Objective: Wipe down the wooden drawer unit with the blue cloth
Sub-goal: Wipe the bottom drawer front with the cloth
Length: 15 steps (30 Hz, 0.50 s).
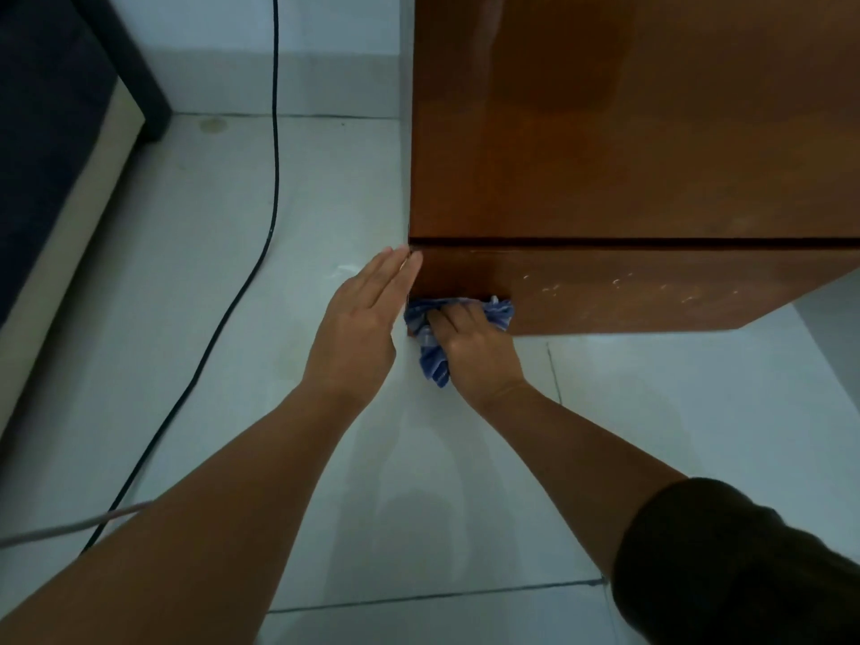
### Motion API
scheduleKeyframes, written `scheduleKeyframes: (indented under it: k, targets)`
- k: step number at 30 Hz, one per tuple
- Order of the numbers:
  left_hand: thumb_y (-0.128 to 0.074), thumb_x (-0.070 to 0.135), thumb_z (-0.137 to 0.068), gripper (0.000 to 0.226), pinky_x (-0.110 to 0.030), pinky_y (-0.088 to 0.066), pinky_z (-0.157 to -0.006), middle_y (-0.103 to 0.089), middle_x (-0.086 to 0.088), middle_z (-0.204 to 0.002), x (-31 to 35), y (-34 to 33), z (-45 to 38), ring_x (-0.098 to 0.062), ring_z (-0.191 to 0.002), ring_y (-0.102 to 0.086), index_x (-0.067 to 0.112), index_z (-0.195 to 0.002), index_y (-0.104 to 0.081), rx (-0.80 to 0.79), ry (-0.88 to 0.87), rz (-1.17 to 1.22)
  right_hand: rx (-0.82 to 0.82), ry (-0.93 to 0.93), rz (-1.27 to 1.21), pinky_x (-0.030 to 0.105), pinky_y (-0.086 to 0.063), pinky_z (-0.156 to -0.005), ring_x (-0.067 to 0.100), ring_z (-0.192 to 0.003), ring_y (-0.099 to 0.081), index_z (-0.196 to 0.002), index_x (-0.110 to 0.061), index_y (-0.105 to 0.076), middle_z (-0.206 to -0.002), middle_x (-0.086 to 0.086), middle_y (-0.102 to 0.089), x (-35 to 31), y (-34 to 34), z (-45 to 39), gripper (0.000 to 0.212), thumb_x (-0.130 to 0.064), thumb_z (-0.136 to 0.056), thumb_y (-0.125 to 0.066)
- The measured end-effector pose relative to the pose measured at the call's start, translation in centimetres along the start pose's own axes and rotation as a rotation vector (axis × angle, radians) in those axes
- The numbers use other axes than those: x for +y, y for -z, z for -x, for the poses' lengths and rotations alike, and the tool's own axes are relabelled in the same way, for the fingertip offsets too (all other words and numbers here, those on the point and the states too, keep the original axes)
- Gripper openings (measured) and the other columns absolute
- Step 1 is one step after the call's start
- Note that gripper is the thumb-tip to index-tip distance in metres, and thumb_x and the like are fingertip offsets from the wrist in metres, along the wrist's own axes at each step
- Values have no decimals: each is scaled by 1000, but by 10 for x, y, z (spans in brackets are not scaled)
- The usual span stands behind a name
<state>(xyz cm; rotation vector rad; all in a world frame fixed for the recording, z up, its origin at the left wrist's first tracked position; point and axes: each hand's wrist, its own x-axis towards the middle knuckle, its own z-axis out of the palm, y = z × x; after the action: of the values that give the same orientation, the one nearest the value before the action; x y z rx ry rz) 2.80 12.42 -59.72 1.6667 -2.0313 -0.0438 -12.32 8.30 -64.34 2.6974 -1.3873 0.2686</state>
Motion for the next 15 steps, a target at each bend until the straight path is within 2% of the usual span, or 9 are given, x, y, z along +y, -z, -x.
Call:
scheduleKeyframes:
  k: [2, 3, 6, 7, 8, 10, 11, 14, 15]
  targets:
    - [-55, -20, -74, 78, -41, -30, -108, -38, -11, -148, 1, -3, 1, -28, -138, -34, 8, -144, -34, -7, 13, -25, -115, -58, -27, 26, -56, -47, 27, -67, -70, -73, -8, -74, -71, 9, -71, -1, -17, 4, 31, -8, -46, -87]
    - [-56, -20, -73, 80, -41, -29, -109, -36, -9, -150, 1, -5, 1, -26, -139, -31, 9, -144, -33, -5, 9, -38, -159, -85, -23, 27, -56, -50, 27, -71, -70, -76, -7, -74, -75, 10, -72, 0, -23, 4, 31, -6, -48, -87]
    - [-58, -20, -71, 83, -38, -24, -110, -35, -8, -151, 2, -8, 1, -22, -140, -27, 9, -144, -33, 10, -20, -87, -364, -136, 19, 37, -52, -82, 32, -110, -60, -114, -2, -63, -116, 17, -65, 5, -28, 2, 27, -3, -88, -55]
    - [-57, -20, -71, 82, -38, -23, -110, -35, -9, -150, 3, -8, 1, -22, -139, -27, 9, -144, -33, 19, -28, -100, -384, -160, 7, 37, -50, -85, 31, -112, -59, -117, -3, -61, -120, 16, -62, 7, -26, 2, 28, -3, -91, -50]
    - [-54, -19, -72, 79, -39, -23, -111, -36, -9, -150, 4, -7, 0, -23, -139, -29, 8, -143, -34, 29, -34, -111, -389, -181, -7, 33, -52, -79, 29, -104, -63, -110, -4, -65, -113, 16, -66, 7, -23, 1, 24, -4, -87, -57]
    - [-41, -12, -76, 69, -39, -24, -111, -39, -10, -148, 8, -5, -2, -24, -138, -33, 8, -142, -36, 43, -50, -135, -338, -145, -56, 26, -56, -51, 28, -65, -70, -75, -5, -73, -77, 15, -71, 11, -6, 0, 22, -2, -56, -84]
    - [-33, -6, -77, 66, -40, -25, -111, -41, -10, -147, 10, -3, -3, -24, -137, -35, 8, -142, -37, 40, -61, -145, -286, -87, -105, 30, -55, -44, 29, -53, -67, -65, -4, -72, -66, 15, -69, 16, -2, 4, 25, 2, -45, -86]
    - [-25, 5, -77, 64, -40, -25, -110, -47, -10, -143, 19, -1, -10, -26, -134, -41, 7, -139, -41, 21, -93, -135, -110, 54, -167, 33, -58, -50, 31, -61, -69, -78, -4, -73, -77, 15, -71, 30, 37, 24, 13, -2, -68, -66]
    - [-27, 6, -78, 63, -41, -26, -109, -50, -11, -140, 23, 0, -12, -28, -131, -45, 5, -138, -44, 23, -103, -128, -25, 89, -177, 32, -59, -55, 30, -68, -69, -84, -5, -73, -83, 13, -72, 36, 56, 29, 18, -8, -75, -57]
